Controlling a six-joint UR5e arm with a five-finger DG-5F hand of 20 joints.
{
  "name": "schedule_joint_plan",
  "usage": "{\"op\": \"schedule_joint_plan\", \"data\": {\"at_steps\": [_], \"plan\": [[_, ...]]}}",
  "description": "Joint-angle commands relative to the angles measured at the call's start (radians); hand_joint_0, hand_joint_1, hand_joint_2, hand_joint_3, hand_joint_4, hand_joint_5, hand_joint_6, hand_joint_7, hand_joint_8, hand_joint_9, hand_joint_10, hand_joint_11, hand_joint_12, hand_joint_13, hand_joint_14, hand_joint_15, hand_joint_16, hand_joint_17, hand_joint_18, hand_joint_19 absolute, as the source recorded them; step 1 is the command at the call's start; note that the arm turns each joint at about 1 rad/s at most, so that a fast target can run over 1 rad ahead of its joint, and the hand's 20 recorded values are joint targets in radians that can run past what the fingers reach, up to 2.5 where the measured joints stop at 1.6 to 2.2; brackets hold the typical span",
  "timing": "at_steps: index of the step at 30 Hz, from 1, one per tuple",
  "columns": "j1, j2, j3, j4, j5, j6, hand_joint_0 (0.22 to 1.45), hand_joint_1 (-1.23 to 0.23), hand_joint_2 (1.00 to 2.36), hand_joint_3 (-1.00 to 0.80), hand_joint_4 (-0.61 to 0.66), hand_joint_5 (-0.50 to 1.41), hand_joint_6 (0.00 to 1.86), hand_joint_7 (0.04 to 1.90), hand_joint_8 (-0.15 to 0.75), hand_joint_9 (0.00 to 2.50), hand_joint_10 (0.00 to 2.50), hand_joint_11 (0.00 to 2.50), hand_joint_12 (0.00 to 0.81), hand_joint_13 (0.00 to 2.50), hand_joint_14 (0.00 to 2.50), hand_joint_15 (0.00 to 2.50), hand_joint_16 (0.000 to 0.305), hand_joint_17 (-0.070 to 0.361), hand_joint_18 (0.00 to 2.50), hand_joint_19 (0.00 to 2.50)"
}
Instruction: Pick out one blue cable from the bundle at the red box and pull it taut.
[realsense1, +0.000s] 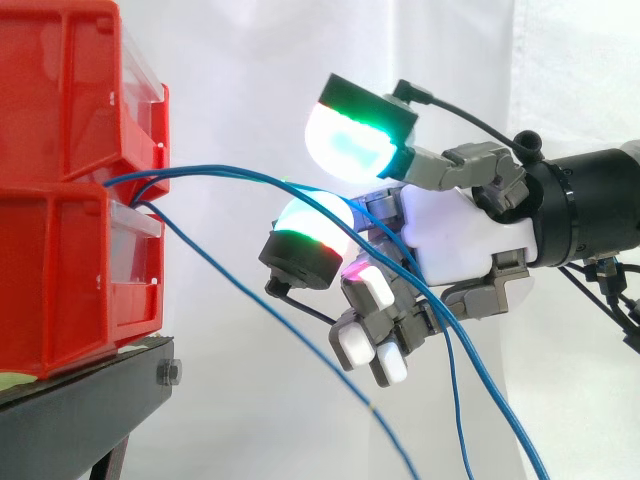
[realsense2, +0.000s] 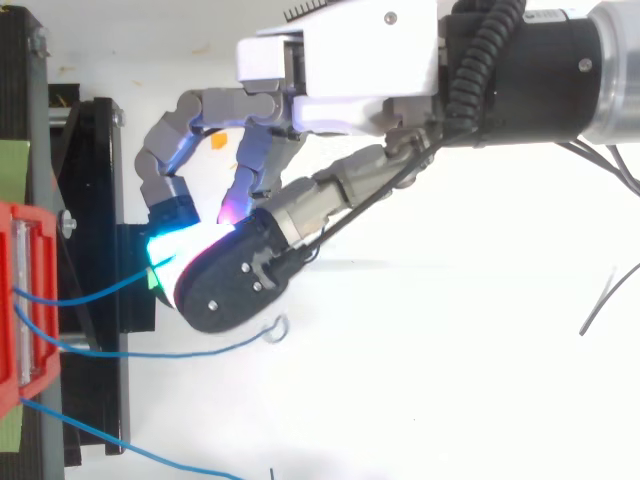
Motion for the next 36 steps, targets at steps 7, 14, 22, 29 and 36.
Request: {"op": "schedule_joint_plan", "data": {"at_steps": [7,14,22,29,36], "plan": [[0.001,0.000,0.001,0.000,-0.002,0.000,0.59,-0.53,1.01,-0.39,0.03,-0.12,0.87,1.13,0.276,1.21,0.02,0.49,0.371,0.94,0.02,0.43,0.047,0.105,0.82,0.68],[0.000,0.000,0.001,0.000,0.000,0.000,0.56,-0.66,1.02,-0.15,0.03,-0.12,0.88,1.23,0.289,1.22,0.02,0.50,0.377,0.95,0.02,0.43,0.048,0.108,0.84,0.67],[0.000,0.000,-0.001,0.000,0.000,0.000,0.59,-0.79,1.03,-0.03,0.04,-0.13,0.91,1.23,0.283,1.18,0.02,0.51,0.372,0.93,0.02,0.44,0.048,0.108,0.83,0.66],[0.000,0.000,-0.001,-0.002,0.000,0.002,0.60,-0.78,1.03,-0.05,0.06,-0.13,0.91,1.22,0.283,1.18,0.02,0.51,0.376,0.93,0.02,0.43,0.048,0.108,0.83,0.66],[0.000,0.025,-0.004,-0.023,0.002,-0.006,0.60,-0.78,1.03,-0.04,0.06,-0.13,0.91,1.23,0.283,1.18,0.02,0.50,0.375,0.93,0.02,0.42,0.048,0.108,0.83,0.65]]}}
